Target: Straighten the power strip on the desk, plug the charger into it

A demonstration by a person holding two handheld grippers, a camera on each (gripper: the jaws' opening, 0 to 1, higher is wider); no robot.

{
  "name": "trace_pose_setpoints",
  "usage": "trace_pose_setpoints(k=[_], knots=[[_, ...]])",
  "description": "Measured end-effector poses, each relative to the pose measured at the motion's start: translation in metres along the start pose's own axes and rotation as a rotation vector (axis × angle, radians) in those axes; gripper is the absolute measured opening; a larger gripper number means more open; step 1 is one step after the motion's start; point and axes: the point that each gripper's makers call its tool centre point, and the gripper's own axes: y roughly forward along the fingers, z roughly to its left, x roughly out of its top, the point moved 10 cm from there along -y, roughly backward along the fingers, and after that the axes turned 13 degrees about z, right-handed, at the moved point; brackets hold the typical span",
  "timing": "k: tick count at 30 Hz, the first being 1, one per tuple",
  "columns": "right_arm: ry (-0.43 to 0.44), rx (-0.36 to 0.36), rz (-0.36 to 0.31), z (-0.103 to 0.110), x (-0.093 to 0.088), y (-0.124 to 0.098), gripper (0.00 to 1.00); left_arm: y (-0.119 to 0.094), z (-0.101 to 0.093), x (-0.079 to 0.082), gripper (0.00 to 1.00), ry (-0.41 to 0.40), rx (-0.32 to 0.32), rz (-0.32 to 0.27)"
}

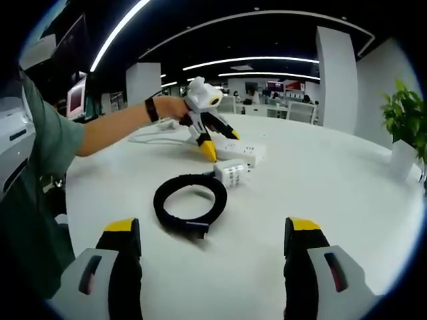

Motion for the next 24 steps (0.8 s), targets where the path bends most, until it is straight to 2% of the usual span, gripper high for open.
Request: trace_pose_setpoints(k=[24], knots=[[-0.009, -0.01, 0.01, -0.002, -0.001, -0.001, 0.88, 0.01, 0.006, 0.017, 0.74, 0.014, -0.003, -0.005]])
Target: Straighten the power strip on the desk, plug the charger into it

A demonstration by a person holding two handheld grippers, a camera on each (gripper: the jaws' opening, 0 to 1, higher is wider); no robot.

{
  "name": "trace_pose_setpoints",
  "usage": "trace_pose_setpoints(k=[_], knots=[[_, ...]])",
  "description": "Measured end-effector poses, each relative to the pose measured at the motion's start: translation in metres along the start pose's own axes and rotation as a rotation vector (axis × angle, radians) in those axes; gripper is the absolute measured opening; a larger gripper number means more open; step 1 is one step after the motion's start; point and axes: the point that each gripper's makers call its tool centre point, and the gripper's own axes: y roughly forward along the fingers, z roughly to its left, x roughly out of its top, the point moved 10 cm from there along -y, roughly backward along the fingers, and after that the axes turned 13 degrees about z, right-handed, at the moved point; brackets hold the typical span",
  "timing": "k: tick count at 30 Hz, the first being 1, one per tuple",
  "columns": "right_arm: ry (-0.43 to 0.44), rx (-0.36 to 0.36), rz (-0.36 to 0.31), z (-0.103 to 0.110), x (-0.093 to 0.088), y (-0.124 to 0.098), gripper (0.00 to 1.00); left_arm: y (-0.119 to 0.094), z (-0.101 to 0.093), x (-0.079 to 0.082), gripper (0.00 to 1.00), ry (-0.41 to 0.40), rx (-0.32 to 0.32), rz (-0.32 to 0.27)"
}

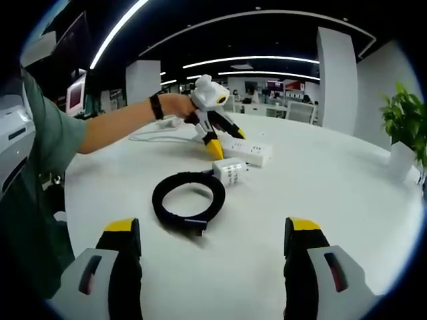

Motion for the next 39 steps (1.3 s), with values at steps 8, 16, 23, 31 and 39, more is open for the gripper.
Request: trace_pose_setpoints(k=[8, 16, 23, 31, 39], knots=[[0.003, 0.0, -0.001, 0.0, -0.001, 0.0, 0.88, 0.004, 0.003, 0.005, 0.74, 0.003, -0.002, 0.001], [0.001, 0.001, -0.002, 0.0, -0.001, 0.0, 0.88, 0.007, 0.005, 0.01, 0.74, 0.009, -0.006, 0.003], [0.006, 0.001, 0.0, 0.0, -0.003, 0.0, 0.88, 0.007, 0.005, 0.012, 0.74, 0.015, -0.009, 0.008], [0.011, 0.0, -0.002, -0.001, -0.004, -0.001, 0.88, 0.008, 0.005, 0.014, 0.74, 0.019, -0.012, 0.01], [0.009, 0.004, 0.0, -0.001, -0.005, -0.002, 0.88, 0.009, 0.004, 0.015, 0.75, 0.014, -0.012, 0.005]])
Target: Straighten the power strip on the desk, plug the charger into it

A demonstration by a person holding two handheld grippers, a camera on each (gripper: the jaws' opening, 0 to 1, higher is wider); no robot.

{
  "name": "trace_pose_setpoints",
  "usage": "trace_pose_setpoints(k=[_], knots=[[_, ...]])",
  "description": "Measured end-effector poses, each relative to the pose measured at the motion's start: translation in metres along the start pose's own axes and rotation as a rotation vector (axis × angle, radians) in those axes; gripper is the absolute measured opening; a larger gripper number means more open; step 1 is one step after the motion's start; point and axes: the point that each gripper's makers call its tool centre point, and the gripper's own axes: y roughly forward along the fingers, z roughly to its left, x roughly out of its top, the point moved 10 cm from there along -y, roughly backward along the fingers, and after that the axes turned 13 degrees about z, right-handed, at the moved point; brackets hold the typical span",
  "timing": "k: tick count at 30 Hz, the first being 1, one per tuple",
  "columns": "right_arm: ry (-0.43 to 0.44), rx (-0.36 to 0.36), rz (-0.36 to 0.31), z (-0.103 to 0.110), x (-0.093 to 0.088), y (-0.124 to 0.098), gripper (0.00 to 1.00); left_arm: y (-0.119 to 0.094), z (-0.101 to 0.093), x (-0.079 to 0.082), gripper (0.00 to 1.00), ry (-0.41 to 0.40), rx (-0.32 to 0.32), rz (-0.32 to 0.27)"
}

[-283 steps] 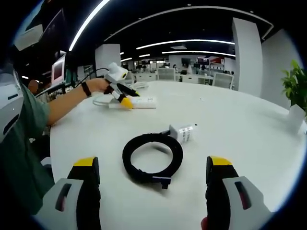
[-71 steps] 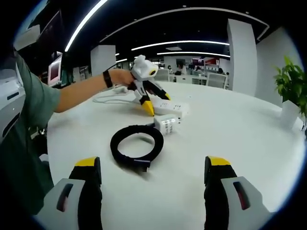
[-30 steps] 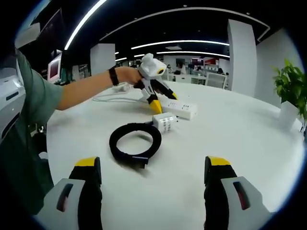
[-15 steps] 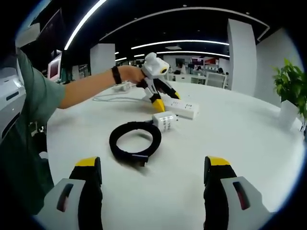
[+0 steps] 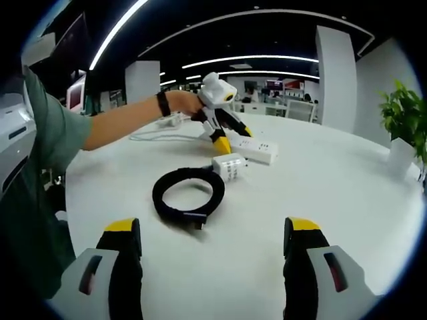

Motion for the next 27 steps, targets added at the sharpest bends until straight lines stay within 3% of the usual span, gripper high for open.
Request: trace_pose_setpoints(k=[14, 20, 27], knots=[[-0.004, 0.004, 0.0, 0.0014, -0.0006, -0.0014, 0.88, 0.0024, -0.0001, -0.0003, 0.77, -0.044, -0.007, -0.05], [0.002, 0.018, -0.017, 0.003, 0.0004, -0.0019, 0.88, -0.0001, -0.0022, 0.0038, 0.8, -0.061, -0.038, -0.113], [0.017, 0.022, -0.028, 0.0017, 0.0004, -0.0019, 0.88, 0.0009, -0.0016, 0.0073, 0.85, -0.048, -0.022, -0.105]])
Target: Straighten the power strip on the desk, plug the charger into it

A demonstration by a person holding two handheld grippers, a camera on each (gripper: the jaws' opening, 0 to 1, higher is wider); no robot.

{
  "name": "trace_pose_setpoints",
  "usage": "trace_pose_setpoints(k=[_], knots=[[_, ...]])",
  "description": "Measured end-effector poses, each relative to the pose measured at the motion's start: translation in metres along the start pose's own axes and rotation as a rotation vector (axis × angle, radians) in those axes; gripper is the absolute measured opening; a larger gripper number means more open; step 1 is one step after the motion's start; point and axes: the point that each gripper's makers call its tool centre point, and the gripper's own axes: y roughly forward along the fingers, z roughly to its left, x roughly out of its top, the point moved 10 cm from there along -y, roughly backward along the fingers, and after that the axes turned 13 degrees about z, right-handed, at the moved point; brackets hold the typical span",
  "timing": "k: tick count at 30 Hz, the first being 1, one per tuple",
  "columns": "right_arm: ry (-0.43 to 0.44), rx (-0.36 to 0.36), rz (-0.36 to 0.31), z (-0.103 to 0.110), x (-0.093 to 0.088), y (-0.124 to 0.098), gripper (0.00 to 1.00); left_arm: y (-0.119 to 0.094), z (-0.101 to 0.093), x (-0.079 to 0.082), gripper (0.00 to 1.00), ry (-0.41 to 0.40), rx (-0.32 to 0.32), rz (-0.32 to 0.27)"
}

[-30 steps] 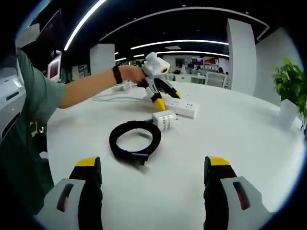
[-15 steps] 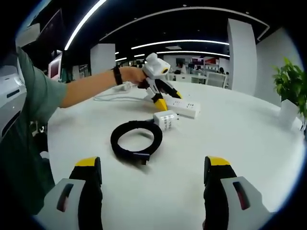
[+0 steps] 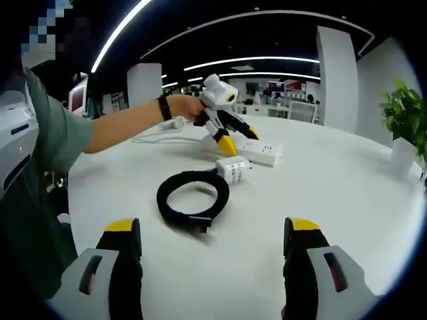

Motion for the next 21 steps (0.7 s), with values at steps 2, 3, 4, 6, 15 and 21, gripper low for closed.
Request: trace_pose_setpoints(k=[2, 3, 4, 6, 15, 21], knots=[[0.01, 0.008, -0.009, 0.0, 0.0, 0.001, 0.88, -0.001, -0.001, 0.0, 0.89, 0.006, 0.006, -0.002], [0.007, 0.008, -0.009, 0.001, 0.001, 0.001, 0.88, -0.001, -0.002, 0.0, 0.91, 0.009, 0.012, -0.005], [0.001, 0.006, -0.007, 0.001, 0.001, 0.002, 0.88, -0.001, -0.002, 0.0, 0.93, 0.01, 0.014, -0.005], [-0.003, 0.009, -0.004, 0.002, 0.002, 0.003, 0.88, -0.003, -0.002, -0.001, 0.96, 0.002, 0.014, -0.007], [-0.026, 0.025, -0.013, 0.006, 0.009, 0.004, 0.88, -0.015, -0.009, -0.011, 0.99, -0.004, 0.032, -0.052], [-0.035, 0.027, -0.009, 0.009, 0.011, 0.005, 0.88, -0.022, -0.012, -0.016, 0.99, -0.012, 0.044, -0.069]])
